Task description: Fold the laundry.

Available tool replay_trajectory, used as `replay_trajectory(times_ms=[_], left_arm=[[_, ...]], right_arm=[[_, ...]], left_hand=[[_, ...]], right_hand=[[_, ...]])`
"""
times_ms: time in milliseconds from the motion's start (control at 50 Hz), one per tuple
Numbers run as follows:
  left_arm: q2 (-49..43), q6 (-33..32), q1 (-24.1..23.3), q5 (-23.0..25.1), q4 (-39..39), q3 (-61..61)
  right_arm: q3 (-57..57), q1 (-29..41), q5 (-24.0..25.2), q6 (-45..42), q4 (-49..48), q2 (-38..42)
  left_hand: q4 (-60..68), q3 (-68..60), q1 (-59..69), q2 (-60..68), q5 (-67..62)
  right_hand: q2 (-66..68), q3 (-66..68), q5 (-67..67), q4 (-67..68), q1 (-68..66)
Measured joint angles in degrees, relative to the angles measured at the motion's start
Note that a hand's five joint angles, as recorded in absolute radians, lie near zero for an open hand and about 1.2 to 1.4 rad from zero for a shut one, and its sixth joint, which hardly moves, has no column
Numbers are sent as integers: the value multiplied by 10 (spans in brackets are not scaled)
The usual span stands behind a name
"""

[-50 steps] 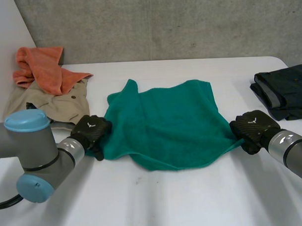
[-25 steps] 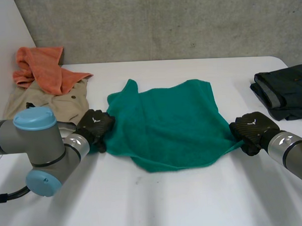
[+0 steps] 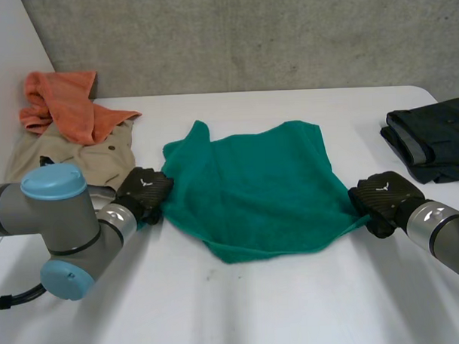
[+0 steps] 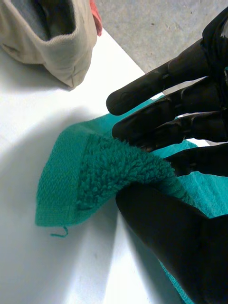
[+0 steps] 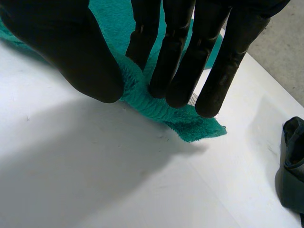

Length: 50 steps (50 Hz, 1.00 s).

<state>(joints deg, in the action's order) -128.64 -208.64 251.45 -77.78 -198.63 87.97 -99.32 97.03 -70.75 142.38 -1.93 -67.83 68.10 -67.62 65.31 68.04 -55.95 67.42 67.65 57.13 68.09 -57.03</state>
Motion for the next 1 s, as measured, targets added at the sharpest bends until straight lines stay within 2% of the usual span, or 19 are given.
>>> replay_trajectory(times_ms=[180, 260, 440, 600, 680, 760, 820, 940, 1000], left_arm=[[77, 1, 0, -41, -14, 43], [143, 0, -2, -50, -12, 83], [394, -2, 0, -53, 38, 176], [502, 4, 1, -51, 79, 176], [500, 5, -1, -52, 81, 174], [430, 5, -3, -52, 80, 166], [359, 3, -5, -54, 78, 148], [213, 1, -14, -69, 81, 84], [186, 1, -18, -75, 82, 69]], right_arm=[[4, -4, -1, 0, 7, -5], [9, -5, -1, -8, 26, -28], [71, -42, -3, -103, 169, -182], [113, -59, -2, -133, 213, -274], [113, -58, -1, -133, 214, -286], [106, -47, 1, -130, 212, -260], [112, -36, -1, -128, 210, -209], [171, -7, -17, -102, 218, -55], [184, -4, -21, -93, 221, -30]], left_hand=[[5, -4, 0, 3, 0], [5, -4, 0, 3, 0], [5, -4, 0, 3, 0], [5, -7, 0, 5, 0], [5, -7, 0, 6, 0], [5, -7, 0, 6, 0], [5, -7, 0, 6, 0], [5, -7, 0, 6, 0], [5, -7, 0, 6, 0]], right_hand=[[0, 0, 0, 0, 0], [0, 0, 0, 0, 0], [0, 0, 0, 0, 0], [0, 0, 0, 0, 0], [0, 0, 0, 0, 0], [0, 0, 0, 0, 0], [0, 0, 0, 0, 0], [0, 0, 0, 0, 0], [0, 0, 0, 0, 1]])
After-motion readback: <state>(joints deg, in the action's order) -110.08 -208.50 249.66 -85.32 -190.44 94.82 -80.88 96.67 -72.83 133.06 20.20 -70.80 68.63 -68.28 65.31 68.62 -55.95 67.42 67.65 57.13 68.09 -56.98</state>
